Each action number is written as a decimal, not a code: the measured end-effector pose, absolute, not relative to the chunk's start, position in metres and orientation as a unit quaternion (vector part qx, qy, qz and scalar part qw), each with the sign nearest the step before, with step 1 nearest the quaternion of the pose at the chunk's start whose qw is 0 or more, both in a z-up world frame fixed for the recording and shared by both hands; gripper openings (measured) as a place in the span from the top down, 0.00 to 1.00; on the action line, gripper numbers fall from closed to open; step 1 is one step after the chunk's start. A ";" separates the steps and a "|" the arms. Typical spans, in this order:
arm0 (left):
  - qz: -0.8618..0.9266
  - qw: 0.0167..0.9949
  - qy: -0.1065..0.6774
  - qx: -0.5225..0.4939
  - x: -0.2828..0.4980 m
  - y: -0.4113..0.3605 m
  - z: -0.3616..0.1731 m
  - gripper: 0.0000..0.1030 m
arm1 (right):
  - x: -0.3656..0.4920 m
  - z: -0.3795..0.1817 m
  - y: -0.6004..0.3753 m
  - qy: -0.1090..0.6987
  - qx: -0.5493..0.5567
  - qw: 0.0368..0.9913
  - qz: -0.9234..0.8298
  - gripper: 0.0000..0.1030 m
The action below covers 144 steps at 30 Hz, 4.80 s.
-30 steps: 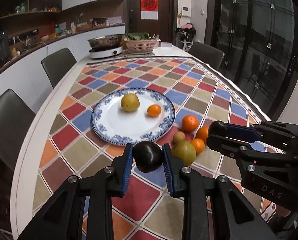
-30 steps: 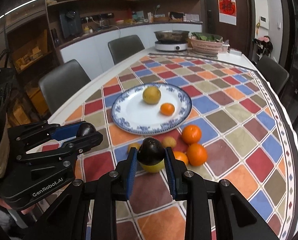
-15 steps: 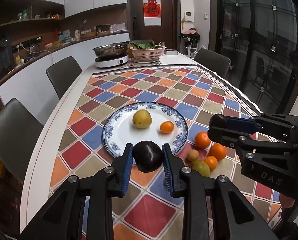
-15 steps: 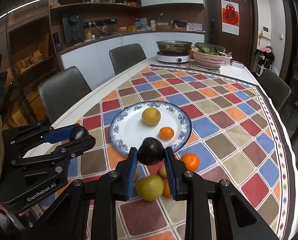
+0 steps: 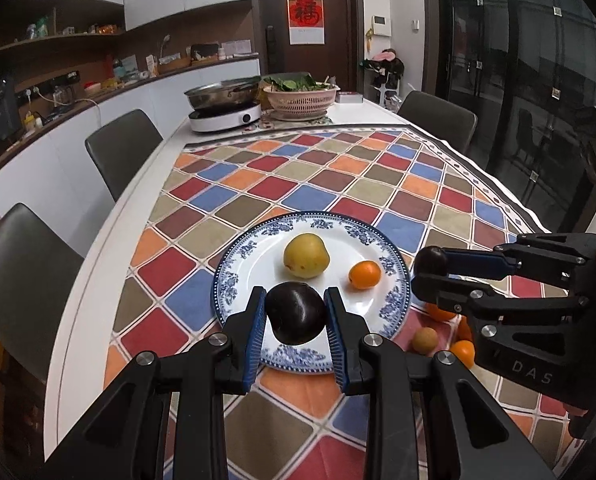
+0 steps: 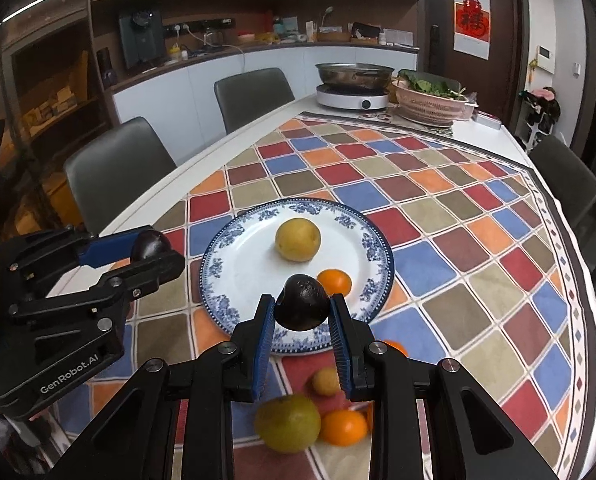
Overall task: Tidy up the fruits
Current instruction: 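Carry the plum onto the plate and open the left tool while the right tool releases its plum beside it, then lift both open tools away from the plate toward the remaining fruit, then move the left tool toward a small brown kiwi while the right tool approaches the green pomelo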
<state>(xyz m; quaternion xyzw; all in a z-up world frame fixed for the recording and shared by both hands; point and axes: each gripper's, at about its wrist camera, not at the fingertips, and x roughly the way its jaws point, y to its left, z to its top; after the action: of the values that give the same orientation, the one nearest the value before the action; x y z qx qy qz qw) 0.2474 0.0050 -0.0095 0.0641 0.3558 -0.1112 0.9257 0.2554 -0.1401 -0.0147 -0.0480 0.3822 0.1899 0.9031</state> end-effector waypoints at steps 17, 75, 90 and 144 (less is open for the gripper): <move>-0.122 0.897 0.422 0.053 0.305 0.006 -0.054 0.71 | 0.309 -0.058 -0.132 0.444 -0.038 0.877 0.180 0.72; -0.134 0.943 0.268 0.142 0.120 -0.013 -0.007 0.34 | 0.134 -0.010 -0.171 0.324 -0.044 0.934 0.144 0.44; -0.152 0.933 0.288 0.151 0.128 -0.016 -0.035 0.34 | 0.140 -0.035 -0.174 0.349 -0.073 0.928 0.104 0.44; -0.264 0.864 0.402 0.148 0.207 -0.025 -0.092 0.73 | 0.195 -0.084 -0.131 0.390 -0.172 0.874 0.235 0.52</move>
<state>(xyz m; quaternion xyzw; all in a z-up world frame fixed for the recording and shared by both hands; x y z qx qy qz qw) 0.2073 -0.0247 -0.0925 0.1478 0.4022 -0.2642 0.8640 0.1946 -0.1313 -0.0845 -0.1724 0.3902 0.2346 0.8735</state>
